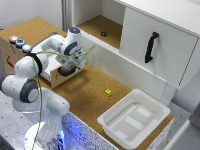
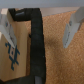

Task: Go close the drawer

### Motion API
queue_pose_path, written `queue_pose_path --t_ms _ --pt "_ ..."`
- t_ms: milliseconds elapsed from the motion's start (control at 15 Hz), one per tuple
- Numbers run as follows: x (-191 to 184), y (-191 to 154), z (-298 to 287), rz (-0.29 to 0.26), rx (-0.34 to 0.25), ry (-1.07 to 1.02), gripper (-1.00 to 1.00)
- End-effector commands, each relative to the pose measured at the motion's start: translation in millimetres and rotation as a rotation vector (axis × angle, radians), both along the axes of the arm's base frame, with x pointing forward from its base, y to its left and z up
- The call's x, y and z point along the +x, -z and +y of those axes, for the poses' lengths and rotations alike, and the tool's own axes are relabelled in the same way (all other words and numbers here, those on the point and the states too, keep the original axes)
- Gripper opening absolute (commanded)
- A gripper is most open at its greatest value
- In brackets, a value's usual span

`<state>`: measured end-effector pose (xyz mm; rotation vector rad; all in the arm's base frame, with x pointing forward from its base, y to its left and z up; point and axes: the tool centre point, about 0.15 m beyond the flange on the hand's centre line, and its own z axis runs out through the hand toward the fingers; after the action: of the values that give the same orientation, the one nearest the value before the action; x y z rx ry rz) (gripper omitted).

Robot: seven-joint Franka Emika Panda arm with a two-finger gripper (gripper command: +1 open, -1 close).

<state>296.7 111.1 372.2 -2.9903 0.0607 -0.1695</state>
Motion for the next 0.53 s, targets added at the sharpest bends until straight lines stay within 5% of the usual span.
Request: queue_pose_path --t_ms 0,267,467 --pt "-0.3 10.0 6.3 -0.028 -0.003 0.02 1.0" --pt "3.2 -1.9 4.8 -0.013 -0.03 0.005 1.0" --pt "10.4 21.5 5.4 -0.011 -0.063 0.027 1.0"
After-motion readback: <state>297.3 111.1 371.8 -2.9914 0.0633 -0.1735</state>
